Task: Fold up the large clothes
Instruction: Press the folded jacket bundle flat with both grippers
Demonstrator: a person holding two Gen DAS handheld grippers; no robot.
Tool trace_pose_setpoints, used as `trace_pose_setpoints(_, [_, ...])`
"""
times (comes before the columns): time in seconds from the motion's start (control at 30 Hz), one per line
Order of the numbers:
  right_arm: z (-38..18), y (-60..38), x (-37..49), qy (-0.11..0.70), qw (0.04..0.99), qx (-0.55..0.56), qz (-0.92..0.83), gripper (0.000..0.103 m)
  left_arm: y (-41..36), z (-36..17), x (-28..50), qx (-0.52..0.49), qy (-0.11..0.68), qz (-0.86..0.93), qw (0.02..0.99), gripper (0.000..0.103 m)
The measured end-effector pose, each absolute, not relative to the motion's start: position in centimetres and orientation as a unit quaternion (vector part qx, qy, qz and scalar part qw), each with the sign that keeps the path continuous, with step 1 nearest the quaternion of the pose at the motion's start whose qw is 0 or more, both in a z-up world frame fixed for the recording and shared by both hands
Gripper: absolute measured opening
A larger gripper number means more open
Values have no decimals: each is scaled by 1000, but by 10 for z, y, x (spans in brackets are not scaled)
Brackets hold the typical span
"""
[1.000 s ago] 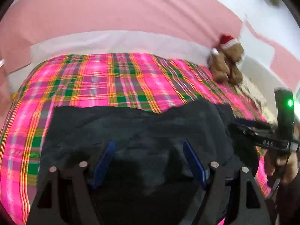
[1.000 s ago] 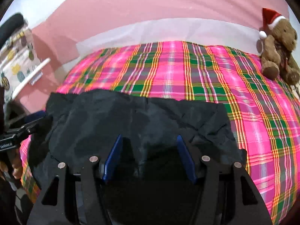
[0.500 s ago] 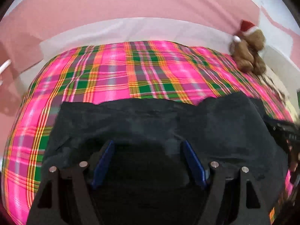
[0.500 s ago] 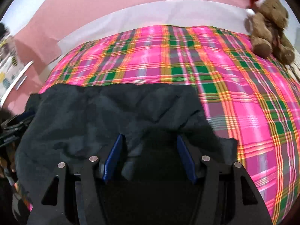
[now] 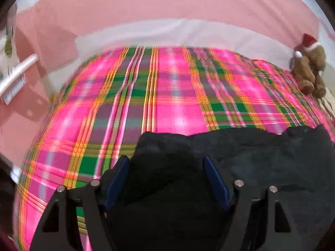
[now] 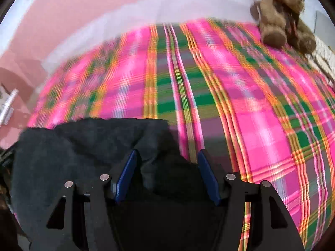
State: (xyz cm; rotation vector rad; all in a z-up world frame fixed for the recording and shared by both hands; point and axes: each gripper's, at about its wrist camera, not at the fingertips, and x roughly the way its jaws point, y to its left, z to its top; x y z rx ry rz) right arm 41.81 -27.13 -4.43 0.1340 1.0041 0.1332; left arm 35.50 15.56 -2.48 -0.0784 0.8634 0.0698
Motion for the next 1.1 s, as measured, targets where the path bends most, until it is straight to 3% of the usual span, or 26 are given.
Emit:
trace_pose_setpoints(0.37, [-72, -265, 426, 502, 864, 33, 38, 61, 167, -50, 363, -89, 423, 38, 901, 78])
trace_pose_setpoints(0.63, [1, -263, 397, 433, 900, 23, 39, 61, 172, -1, 340, -80, 388, 44, 917, 77])
trace_pose_setpoints(0.8, [42, -212, 361, 385, 918, -7, 99, 61, 142, 49, 317, -67, 336, -2, 939, 77])
trace_pose_setpoints(0.93, [23, -161, 358, 408, 900, -30, 148, 61, 91, 45, 318, -41, 355, -76, 931, 77])
trace_pose_setpoints(1.1, [-19, -142, 385, 451, 881, -35, 137, 61, 63, -1, 352, -18, 419, -79, 904, 78])
